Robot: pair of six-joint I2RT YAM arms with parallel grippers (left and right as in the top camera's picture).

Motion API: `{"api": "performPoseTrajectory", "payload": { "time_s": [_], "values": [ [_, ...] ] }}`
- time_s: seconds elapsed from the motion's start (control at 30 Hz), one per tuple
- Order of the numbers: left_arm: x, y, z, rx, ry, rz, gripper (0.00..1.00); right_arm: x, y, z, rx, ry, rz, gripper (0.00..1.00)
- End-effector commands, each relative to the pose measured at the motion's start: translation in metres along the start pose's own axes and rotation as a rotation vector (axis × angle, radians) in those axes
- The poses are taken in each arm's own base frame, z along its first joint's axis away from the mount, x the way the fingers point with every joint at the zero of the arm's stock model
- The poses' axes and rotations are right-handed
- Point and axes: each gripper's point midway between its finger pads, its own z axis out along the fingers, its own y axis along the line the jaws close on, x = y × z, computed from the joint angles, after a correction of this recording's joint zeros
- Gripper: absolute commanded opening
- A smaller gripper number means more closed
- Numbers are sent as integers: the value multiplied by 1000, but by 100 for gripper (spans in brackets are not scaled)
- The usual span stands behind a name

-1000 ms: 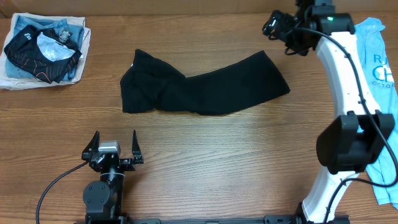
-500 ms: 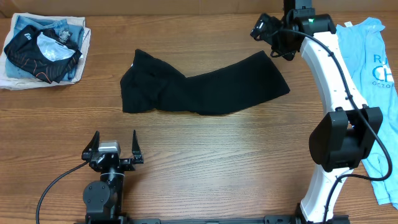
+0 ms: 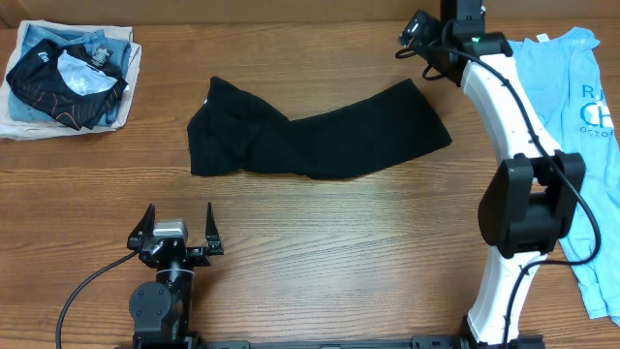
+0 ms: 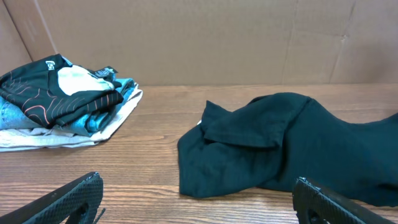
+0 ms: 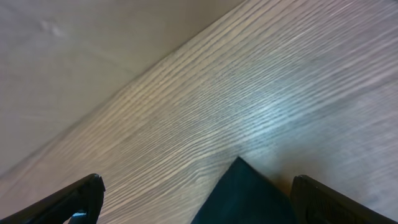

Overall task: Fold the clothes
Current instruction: 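Grasp the black shirt's right end with the right gripper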

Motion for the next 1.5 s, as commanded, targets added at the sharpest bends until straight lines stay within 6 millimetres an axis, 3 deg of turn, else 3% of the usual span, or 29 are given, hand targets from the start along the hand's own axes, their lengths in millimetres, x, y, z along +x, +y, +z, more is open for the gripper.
{"api": "performPoseTrajectory", "payload": {
  "time_s": [0.0,0.17,0.3,0.4,0.73,1.13,1.2,1.3,1.47],
  "values": [
    [-1,4,0,-16,-8,15,100,20,-6,30,-10,57,-74,100],
    [-1,4,0,-16,-8,15,100,32,-15,51,13,84,-29,99],
    [-1,4,0,-16,-8,15,100,39,-8,54,-24,112,-9,86],
    [-1,4,0,-16,-8,15,100,45,-3,59,-25,110,-34,87],
    [-1,4,0,-16,-8,15,100,61,-22,85,66,105,-56,91],
    [-1,4,0,-16,-8,15,100,59,-29,96,93,77,-203,90],
    [-1,4,0,-16,-8,15,100,59,-32,98,108,73,-209,89],
    [-1,4,0,-16,-8,15,100,64,-39,104,131,78,-219,78],
    [-1,4,0,-16,-8,15,100,69,-43,109,138,90,-239,78]
  ]
}}
